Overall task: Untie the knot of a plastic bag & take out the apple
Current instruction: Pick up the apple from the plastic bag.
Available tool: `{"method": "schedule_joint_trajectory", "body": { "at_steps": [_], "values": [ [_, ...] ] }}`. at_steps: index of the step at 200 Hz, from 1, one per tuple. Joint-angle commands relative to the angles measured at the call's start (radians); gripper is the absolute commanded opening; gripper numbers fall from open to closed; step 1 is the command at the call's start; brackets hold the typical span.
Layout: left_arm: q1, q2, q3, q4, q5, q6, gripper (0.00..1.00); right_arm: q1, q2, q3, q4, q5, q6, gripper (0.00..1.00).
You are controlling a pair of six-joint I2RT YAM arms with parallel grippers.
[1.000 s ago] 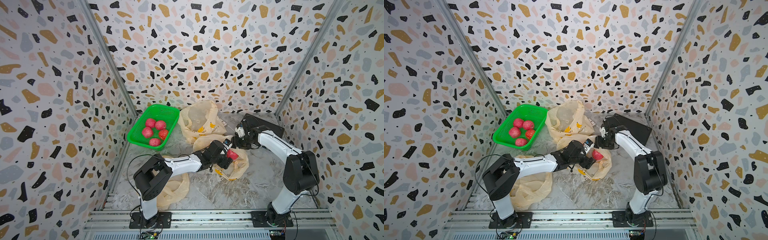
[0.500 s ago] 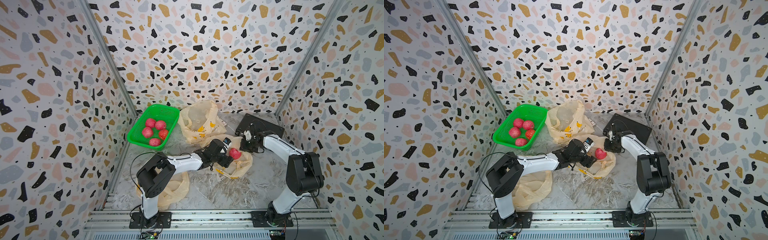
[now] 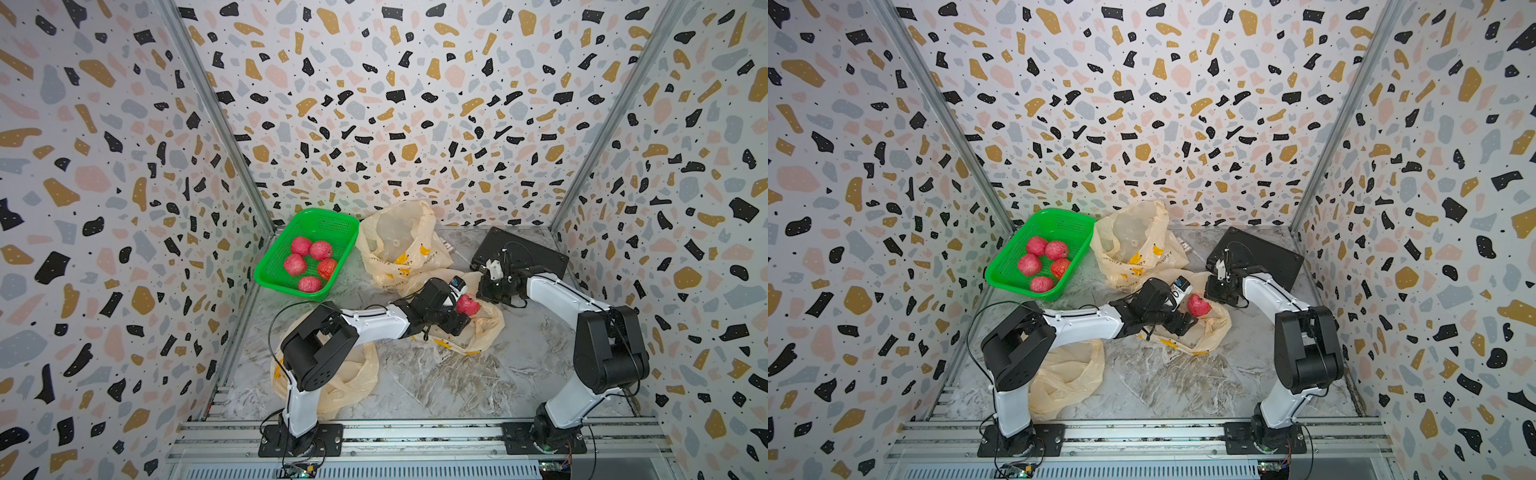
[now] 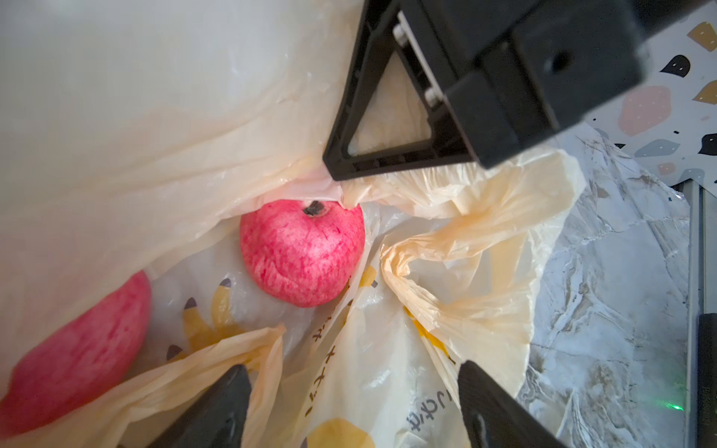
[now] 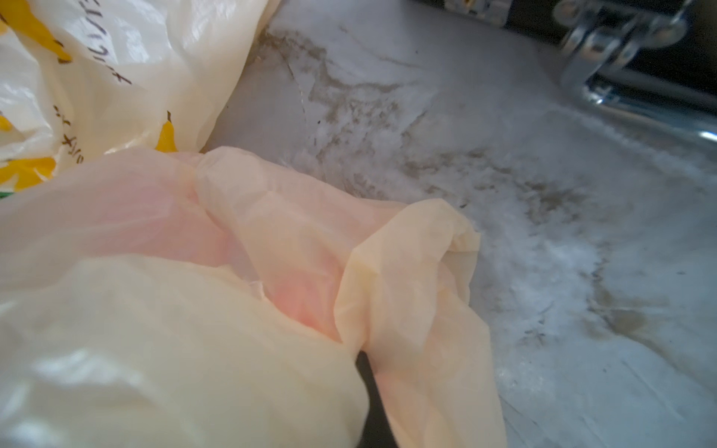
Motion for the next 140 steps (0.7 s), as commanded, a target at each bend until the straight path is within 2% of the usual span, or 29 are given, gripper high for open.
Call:
{"method": "schedule_joint_trajectory", "body": {
  "at_steps": [1,57,112,140],
  "values": [
    [0.009,-0.002,0.030,0.032,0.007,-0.004,0.85,-0.004,0.024,0.011,0.025,0.011,0.028,0.00],
    [0.015,0.038,0.061,0.050,0.001,-0.005,0.86,-0.003,0.069,-0.023,-0.009,-0.113,-0.016,0.00],
    [0.034,0.112,0.113,0.040,-0.013,0.001,0.88,0.003,0.027,-0.039,-0.031,-0.143,-0.027,0.00],
    [0.038,0.165,0.156,0.004,-0.010,-0.002,0.80,0.007,0.016,-0.051,-0.027,-0.151,-0.023,0.00]
  ]
}}
